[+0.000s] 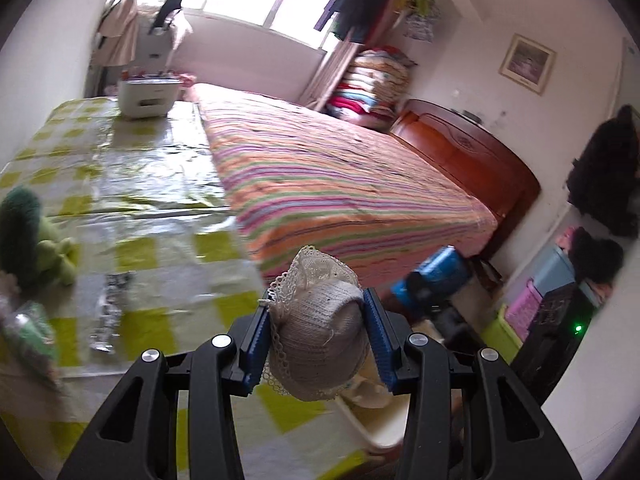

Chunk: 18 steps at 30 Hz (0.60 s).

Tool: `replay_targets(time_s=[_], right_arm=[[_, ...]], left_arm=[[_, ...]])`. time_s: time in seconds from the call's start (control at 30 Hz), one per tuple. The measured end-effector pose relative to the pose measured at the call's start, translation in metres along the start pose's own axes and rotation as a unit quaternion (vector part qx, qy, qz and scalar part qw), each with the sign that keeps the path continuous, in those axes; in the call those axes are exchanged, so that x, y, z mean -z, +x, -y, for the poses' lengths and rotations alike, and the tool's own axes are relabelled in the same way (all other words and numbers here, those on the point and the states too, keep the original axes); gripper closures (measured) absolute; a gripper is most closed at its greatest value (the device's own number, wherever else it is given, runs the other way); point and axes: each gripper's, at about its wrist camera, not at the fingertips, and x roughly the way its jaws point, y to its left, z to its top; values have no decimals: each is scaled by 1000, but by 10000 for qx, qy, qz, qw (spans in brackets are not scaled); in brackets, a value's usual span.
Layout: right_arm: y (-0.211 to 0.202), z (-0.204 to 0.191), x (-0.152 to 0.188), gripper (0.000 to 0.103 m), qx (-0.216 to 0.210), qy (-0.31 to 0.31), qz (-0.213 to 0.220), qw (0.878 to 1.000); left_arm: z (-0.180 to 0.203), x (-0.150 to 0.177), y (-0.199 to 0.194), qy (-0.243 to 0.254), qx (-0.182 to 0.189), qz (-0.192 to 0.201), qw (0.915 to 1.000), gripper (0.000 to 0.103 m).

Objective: Collect trash
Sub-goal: 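Drop the brown bottle into the bin with the right tool while the left tool carries the hat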

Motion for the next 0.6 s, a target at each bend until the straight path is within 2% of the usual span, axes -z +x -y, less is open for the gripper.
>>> replay_targets(time_s=[0.17, 0.6], right_arm=[[-3, 6, 3, 58, 248, -70, 52, 9997], [-11, 30, 8, 56, 612, 75, 55, 9981]], left_arm=[[8, 12, 18, -59, 197, -205, 9996, 60], [8, 14, 25, -131, 194, -217, 9995, 60]])
